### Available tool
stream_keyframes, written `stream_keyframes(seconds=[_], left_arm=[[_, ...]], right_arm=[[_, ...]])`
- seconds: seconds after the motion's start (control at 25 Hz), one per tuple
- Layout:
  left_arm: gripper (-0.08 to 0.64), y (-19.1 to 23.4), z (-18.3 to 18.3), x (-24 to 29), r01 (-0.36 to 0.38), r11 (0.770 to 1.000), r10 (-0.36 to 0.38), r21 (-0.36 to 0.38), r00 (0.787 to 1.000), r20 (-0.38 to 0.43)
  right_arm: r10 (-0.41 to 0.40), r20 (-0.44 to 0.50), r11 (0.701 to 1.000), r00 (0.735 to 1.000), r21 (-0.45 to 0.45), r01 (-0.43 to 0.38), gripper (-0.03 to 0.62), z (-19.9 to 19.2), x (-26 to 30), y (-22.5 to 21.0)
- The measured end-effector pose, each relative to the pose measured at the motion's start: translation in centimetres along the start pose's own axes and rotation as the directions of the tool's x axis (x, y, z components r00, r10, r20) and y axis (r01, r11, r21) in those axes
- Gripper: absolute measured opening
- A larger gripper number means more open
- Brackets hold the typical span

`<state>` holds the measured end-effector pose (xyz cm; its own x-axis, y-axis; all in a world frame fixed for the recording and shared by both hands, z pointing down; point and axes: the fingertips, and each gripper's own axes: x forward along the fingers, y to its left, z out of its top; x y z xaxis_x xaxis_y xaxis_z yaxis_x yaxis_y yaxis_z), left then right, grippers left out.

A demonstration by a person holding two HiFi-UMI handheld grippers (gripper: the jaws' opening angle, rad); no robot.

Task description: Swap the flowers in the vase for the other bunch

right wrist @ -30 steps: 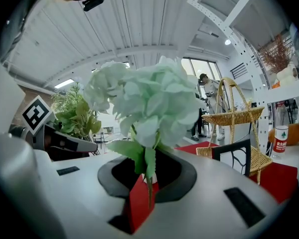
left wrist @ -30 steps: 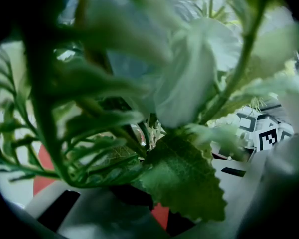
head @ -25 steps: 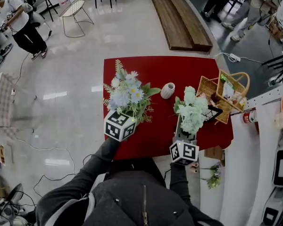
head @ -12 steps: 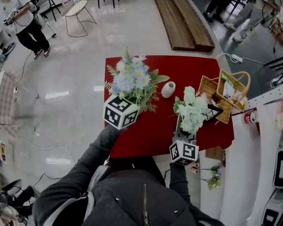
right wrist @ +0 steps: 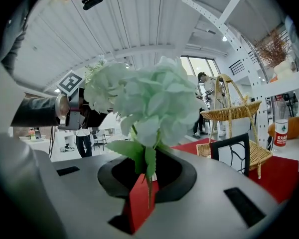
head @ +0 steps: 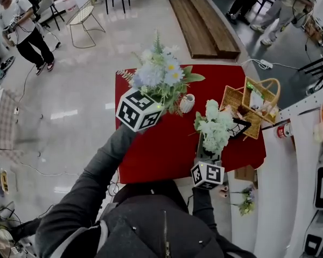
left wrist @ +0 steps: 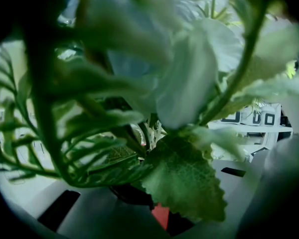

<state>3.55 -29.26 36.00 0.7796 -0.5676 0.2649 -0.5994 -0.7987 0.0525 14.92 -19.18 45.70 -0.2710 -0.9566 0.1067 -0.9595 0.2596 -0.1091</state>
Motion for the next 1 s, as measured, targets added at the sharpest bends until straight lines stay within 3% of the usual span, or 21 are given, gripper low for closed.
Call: stream_keyframes(seconds=[0.28,1.0], left_arm=[[0.034,0.2,0.2,2.3,0.056,0.998,-0.054,0.033,0.997,-0.056],[0.034,0.9,-5.9,8.9,0.174,0.985,-0.165,0.016,0.956,-0.244]], right_arm=[[-0.002,0.004,1.000,1.000,0.005,0.002,0.052,-0.2,-0.1,0.2],[-0.029,-0.019,1.000,0.999,0.010,0.030,0.052,-0.8,-0.7,0.0]])
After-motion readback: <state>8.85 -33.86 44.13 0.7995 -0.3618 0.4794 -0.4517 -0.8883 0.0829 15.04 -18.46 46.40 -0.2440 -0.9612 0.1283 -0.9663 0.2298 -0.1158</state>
